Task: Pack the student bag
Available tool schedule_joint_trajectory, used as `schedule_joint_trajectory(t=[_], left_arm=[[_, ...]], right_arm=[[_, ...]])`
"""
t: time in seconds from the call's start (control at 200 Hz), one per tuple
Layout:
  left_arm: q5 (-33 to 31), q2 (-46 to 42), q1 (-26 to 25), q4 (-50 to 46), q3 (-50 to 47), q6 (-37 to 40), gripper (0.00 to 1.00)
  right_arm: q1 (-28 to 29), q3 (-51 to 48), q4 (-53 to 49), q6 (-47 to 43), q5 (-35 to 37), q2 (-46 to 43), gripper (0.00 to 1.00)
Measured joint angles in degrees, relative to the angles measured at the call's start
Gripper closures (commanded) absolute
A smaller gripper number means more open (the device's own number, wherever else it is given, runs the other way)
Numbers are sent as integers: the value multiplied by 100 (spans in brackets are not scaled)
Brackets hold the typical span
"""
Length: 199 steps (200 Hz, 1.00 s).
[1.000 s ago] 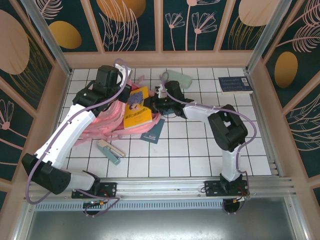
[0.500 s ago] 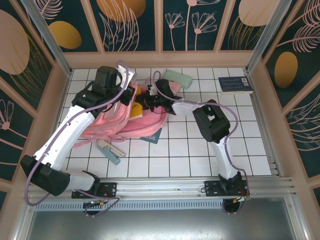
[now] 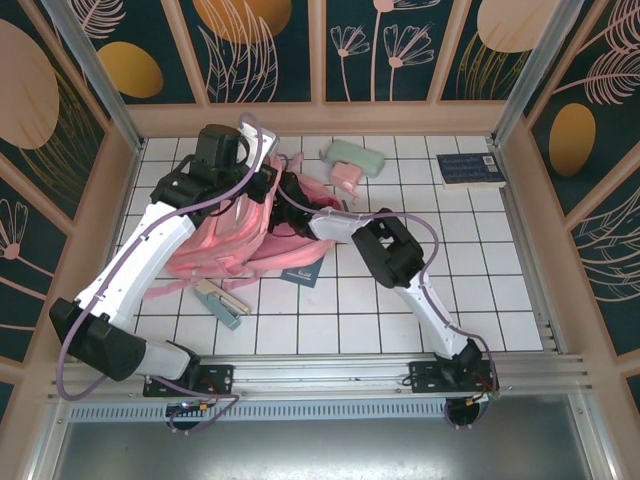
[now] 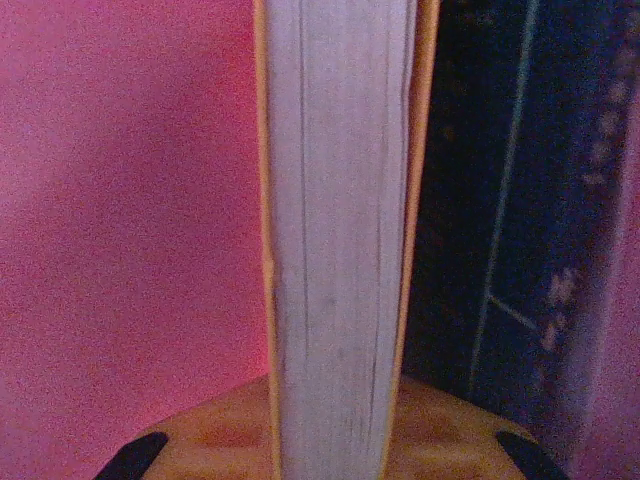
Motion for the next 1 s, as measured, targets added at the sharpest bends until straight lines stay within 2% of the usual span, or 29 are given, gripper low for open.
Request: schedule_joint_trajectory(t=[0.045,0.135,0.25,0.33,0.41,0.47,0.49,0.52,0.545,0.696,0.996], left_arm=[[17,0,0,15,0,-24,100],[13,0,0,46,0,-52,100],[-74,-7,0,63,-2,-94,100],[-229,-63,0,153,-59,-101,100],[-446,-195,0,240,-177,-114,100],[-645,-317,0,306,-267,-118,100],[-706,-352,0,317,-286,-120,100],[-800,-404,0,348,-323,-125,100],[-892,-437,0,358,-343,-138,100],[-1241,-581,153,505,-459,-297,100],[-1405,-848,1014,813,-715,-916,100]], right_arm=[[33,280,-11,42,70,155,82],[74,826,-120,136,146,490,57],[96,960,-81,129,179,568,36],[81,861,46,105,192,503,29],[61,535,212,59,223,302,26],[26,234,302,24,227,92,20],[15,155,317,-26,223,35,14],[-9,20,330,-72,219,-81,11],[-33,-87,350,-136,212,-170,3],[-184,-702,205,-612,273,-763,1],[-599,-2074,308,-1279,269,-2109,1]])
